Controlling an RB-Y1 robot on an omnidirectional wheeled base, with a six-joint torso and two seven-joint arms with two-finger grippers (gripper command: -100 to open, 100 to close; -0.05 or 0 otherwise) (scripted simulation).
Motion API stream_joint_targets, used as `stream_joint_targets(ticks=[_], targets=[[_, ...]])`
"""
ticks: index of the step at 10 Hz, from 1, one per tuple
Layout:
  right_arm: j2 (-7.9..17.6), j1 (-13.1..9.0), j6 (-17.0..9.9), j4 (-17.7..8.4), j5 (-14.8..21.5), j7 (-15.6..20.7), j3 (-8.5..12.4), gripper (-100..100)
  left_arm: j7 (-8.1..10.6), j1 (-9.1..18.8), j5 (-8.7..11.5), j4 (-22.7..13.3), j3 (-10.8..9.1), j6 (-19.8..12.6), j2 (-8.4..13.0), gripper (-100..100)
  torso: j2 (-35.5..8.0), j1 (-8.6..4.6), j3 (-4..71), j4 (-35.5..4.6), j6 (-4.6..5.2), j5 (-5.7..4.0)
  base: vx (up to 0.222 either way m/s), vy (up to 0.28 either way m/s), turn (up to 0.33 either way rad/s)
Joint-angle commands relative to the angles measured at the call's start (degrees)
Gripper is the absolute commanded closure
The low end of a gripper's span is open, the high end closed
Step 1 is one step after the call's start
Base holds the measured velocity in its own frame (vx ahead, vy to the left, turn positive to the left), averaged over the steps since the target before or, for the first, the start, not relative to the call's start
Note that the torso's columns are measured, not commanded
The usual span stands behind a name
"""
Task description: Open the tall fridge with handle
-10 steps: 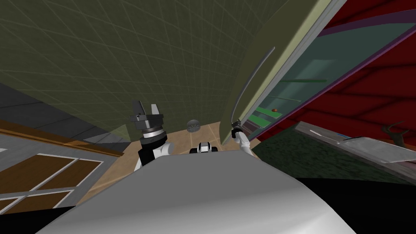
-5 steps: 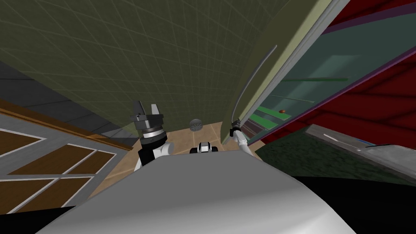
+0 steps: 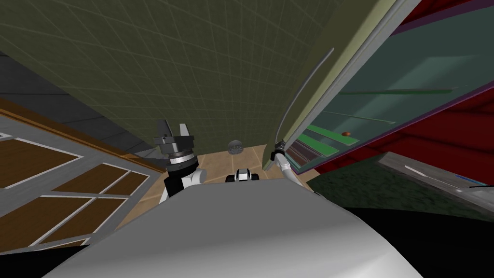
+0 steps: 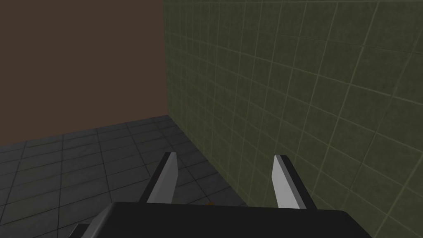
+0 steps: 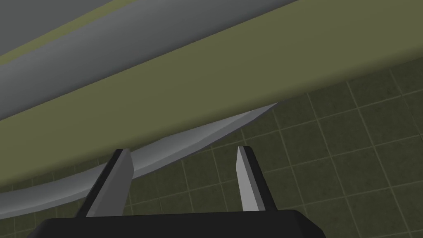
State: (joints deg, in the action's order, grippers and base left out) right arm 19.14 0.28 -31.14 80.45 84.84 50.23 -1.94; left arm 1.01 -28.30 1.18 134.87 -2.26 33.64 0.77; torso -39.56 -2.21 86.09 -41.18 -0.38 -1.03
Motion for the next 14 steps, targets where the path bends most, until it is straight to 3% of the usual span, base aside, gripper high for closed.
stream_joint_targets(ticks=[1,2,3,5,7,8,9,10,13,14], targets=[[0.3,0.1,-4.2,-0.8,-0.3,-0.1,0.2,100,0.00,0.0,0.0,0.0,0.00,0.0,0.0,0,0.0,-0.15,0.0,0.0,0.03,-0.05,0.019,-0.007,-0.002],[2.6,-2.5,-6.5,-2.5,3.0,-2.8,-3.0,100,0.00,0.0,0.0,0.0,-0.01,0.0,0.0,0,0.0,-0.06,0.0,0.0,-0.02,-0.04,-0.042,0.116,0.192],[2.6,-2.6,-8.5,-2.9,4.2,-4.1,-4.6,100,0.00,0.0,0.0,0.0,0.01,0.0,0.0,0,0.0,0.55,0.0,-0.2,-0.46,0.20,-0.040,0.121,0.186],[2.6,-2.6,-12.0,-2.9,4.2,-5.3,-4.7,100,0.00,0.0,0.0,0.0,0.00,0.0,0.0,0,-0.7,0.69,-0.4,-0.2,0.27,0.25,0.012,0.036,0.018],[2.6,-2.6,-14.8,-2.9,4.2,-5.3,-4.7,100,0.00,0.0,0.0,0.0,0.00,0.0,0.0,0,-1.0,0.26,-0.5,-0.2,0.38,0.12,0.016,0.000,-0.008],[4.9,-5.2,-16.9,-4.5,7.2,-8.0,-7.8,100,0.00,0.0,0.0,0.0,-0.01,0.0,0.0,0,-1.0,0.32,-0.6,-0.3,0.34,0.17,-0.035,0.098,0.140],[4.9,-5.2,-18.9,-4.9,8.7,-9.0,-9.4,100,0.00,0.0,0.0,0.0,0.00,0.0,0.0,0,-1.1,1.09,-0.6,-0.5,-0.01,0.45,-0.033,0.111,0.166],[4.9,-5.2,-20.6,-4.9,8.7,-10.4,-9.7,100,0.00,0.0,0.0,0.0,0.00,0.0,0.0,0,-1.4,1.58,-0.8,-0.6,0.16,0.70,0.001,0.040,0.082],[4.9,-5.2,-25.3,-4.9,8.7,-10.5,-9.7,100,0.00,0.0,0.0,0.0,0.00,0.0,0.0,0,-2.2,1.28,-1.2,-0.9,0.52,0.72,0.007,0.002,-0.007],[4.7,-5.6,-24.3,-5.5,9.1,-11.1,-10.1,100,0.00,0.0,0.0,0.0,-0.01,0.0,0.0,0,-2.2,1.36,-1.2,-0.9,0.45,0.75,-0.013,0.002,-0.013]])
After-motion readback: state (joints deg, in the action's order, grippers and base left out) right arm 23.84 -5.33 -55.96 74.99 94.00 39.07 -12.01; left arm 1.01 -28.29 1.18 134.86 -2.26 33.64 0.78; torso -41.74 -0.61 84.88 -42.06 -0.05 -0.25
